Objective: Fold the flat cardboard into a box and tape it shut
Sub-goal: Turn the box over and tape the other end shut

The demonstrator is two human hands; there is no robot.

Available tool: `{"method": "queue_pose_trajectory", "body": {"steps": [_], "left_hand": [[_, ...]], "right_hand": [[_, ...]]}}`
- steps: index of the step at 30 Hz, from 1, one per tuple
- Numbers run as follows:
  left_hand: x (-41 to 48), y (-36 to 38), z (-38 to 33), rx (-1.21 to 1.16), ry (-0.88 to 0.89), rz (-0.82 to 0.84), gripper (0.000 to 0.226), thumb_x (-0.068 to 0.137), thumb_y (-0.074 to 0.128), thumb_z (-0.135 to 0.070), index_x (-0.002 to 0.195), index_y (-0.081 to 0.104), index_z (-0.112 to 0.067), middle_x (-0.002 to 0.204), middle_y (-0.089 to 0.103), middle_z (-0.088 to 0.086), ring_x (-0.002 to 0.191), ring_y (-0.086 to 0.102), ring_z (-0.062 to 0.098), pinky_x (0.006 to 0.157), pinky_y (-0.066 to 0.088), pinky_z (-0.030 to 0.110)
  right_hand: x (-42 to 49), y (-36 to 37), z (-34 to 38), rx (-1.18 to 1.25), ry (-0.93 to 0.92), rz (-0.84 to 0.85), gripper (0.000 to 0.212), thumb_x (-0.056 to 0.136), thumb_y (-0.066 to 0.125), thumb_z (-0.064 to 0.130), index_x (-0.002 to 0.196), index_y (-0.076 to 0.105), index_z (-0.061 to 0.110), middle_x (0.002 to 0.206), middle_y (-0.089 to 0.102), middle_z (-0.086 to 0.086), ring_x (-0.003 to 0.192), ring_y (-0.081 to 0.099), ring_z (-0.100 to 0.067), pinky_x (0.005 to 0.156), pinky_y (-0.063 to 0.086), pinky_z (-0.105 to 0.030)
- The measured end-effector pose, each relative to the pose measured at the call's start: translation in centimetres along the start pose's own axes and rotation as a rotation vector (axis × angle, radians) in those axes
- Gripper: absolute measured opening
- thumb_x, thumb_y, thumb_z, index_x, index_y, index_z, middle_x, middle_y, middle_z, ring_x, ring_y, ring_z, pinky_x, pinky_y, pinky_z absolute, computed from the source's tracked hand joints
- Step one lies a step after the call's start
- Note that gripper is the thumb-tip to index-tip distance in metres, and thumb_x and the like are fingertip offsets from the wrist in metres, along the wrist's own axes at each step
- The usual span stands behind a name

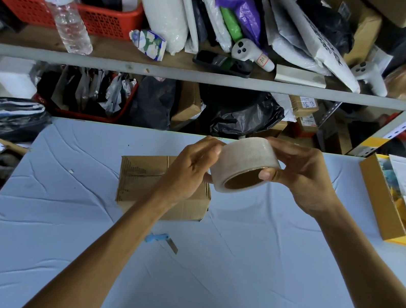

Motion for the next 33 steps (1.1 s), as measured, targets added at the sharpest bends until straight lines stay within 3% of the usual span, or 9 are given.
{"method": "queue_pose_trajectory", "body": {"steps": [5, 8, 10, 12, 15, 20, 25, 30, 33], "left_hand": [[0.1, 0.1, 0.2, -0.009, 0.016, -0.035, 0.028, 0.103, 0.026, -0.021, 0.112, 0.052, -0.012, 0.103, 0.047, -0.003, 0.098, 0.054, 0.015, 0.056, 0.049, 0.013], [0.0, -0.3, 1.0, -0.038, -0.050, -0.111, 0.025, 0.102, 0.031, -0.020, 0.114, 0.053, -0.019, 0.107, 0.049, -0.017, 0.100, 0.054, 0.005, 0.062, 0.055, 0.017], [0.0, -1.0, 1.3, -0.069, -0.060, -0.215, 0.024, 0.101, 0.037, -0.021, 0.116, 0.057, -0.021, 0.113, 0.054, -0.015, 0.103, 0.056, 0.001, 0.071, 0.058, 0.023], [-0.3, -1.9, 1.2, -0.081, -0.049, -0.355, 0.019, 0.099, 0.044, -0.025, 0.110, 0.059, -0.022, 0.112, 0.060, -0.009, 0.101, 0.058, 0.001, 0.071, 0.057, 0.022], [-0.5, -2.8, 1.7, -0.085, -0.104, -0.478, 0.012, 0.094, 0.051, -0.038, 0.089, 0.055, -0.028, 0.088, 0.063, -0.009, 0.083, 0.063, 0.005, 0.060, 0.054, 0.017], [0.2, -2.7, 2.3, -0.007, -0.182, -0.454, 0.021, 0.093, 0.050, -0.041, 0.093, 0.050, -0.020, 0.087, 0.060, -0.007, 0.072, 0.064, 0.009, 0.061, 0.060, 0.030], [0.5, -2.2, 2.8, 0.031, -0.218, -0.431, 0.016, 0.097, 0.045, -0.035, 0.095, 0.049, -0.020, 0.084, 0.058, -0.010, 0.069, 0.059, 0.008, 0.054, 0.052, 0.021], [0.6, -1.8, 2.4, 0.102, -0.175, -0.436, 0.017, 0.101, 0.038, -0.027, 0.094, 0.047, -0.014, 0.075, 0.052, -0.007, 0.062, 0.050, 0.008, 0.054, 0.043, 0.026], [0.8, -1.6, 2.2, 0.165, -0.153, -0.426, 0.019, 0.102, 0.033, -0.028, 0.093, 0.040, -0.013, 0.074, 0.048, -0.005, 0.063, 0.047, 0.009, 0.051, 0.040, 0.022]], "right_hand": [[0.0, 0.2, 0.4, -0.014, 0.002, -0.011, 0.053, 0.066, 0.077, 0.003, 0.117, 0.063, -0.003, 0.111, 0.067, -0.023, 0.109, 0.062, -0.037, 0.091, 0.052, -0.044], [0.0, 0.1, 0.4, -0.082, 0.025, -0.043, 0.059, 0.062, 0.081, 0.007, 0.117, 0.063, -0.003, 0.112, 0.066, -0.022, 0.111, 0.061, -0.033, 0.086, 0.054, -0.045], [0.0, -0.2, 0.5, -0.178, 0.044, -0.096, 0.060, 0.059, 0.084, 0.008, 0.115, 0.065, 0.002, 0.110, 0.066, -0.019, 0.110, 0.061, -0.028, 0.086, 0.055, -0.045], [0.1, -0.3, 0.9, -0.304, 0.038, -0.137, 0.061, 0.057, 0.087, 0.009, 0.114, 0.066, 0.009, 0.107, 0.066, -0.010, 0.105, 0.061, -0.020, 0.084, 0.055, -0.036], [0.2, -0.3, 1.3, -0.414, 0.033, -0.165, 0.065, 0.056, 0.089, 0.015, 0.117, 0.066, 0.012, 0.105, 0.064, 0.000, 0.102, 0.059, -0.013, 0.081, 0.053, -0.021], [0.0, 0.0, 1.3, -0.447, 0.018, -0.175, 0.067, 0.057, 0.089, 0.016, 0.119, 0.065, 0.014, 0.108, 0.063, -0.001, 0.102, 0.058, -0.007, 0.085, 0.051, -0.013], [-0.1, 0.2, 1.2, -0.486, 0.016, -0.180, 0.069, 0.055, 0.088, 0.023, 0.120, 0.064, 0.017, 0.110, 0.063, 0.000, 0.105, 0.058, -0.008, 0.089, 0.049, -0.012], [-0.2, 0.2, 1.3, -0.515, -0.002, -0.189, 0.068, 0.057, 0.089, 0.020, 0.120, 0.064, 0.018, 0.111, 0.063, 0.000, 0.106, 0.058, -0.014, 0.091, 0.049, -0.022], [-0.3, 0.1, 1.3, -0.513, -0.002, -0.203, 0.067, 0.057, 0.090, 0.018, 0.119, 0.064, 0.020, 0.111, 0.063, 0.000, 0.106, 0.058, -0.013, 0.091, 0.049, -0.023]]}}
Point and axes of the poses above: each hand's wrist, its own x-axis towards the middle knuckle, its own y-axis out of the palm, z = x × y, the point moved 10 cm from there along x, towards the middle knuckle
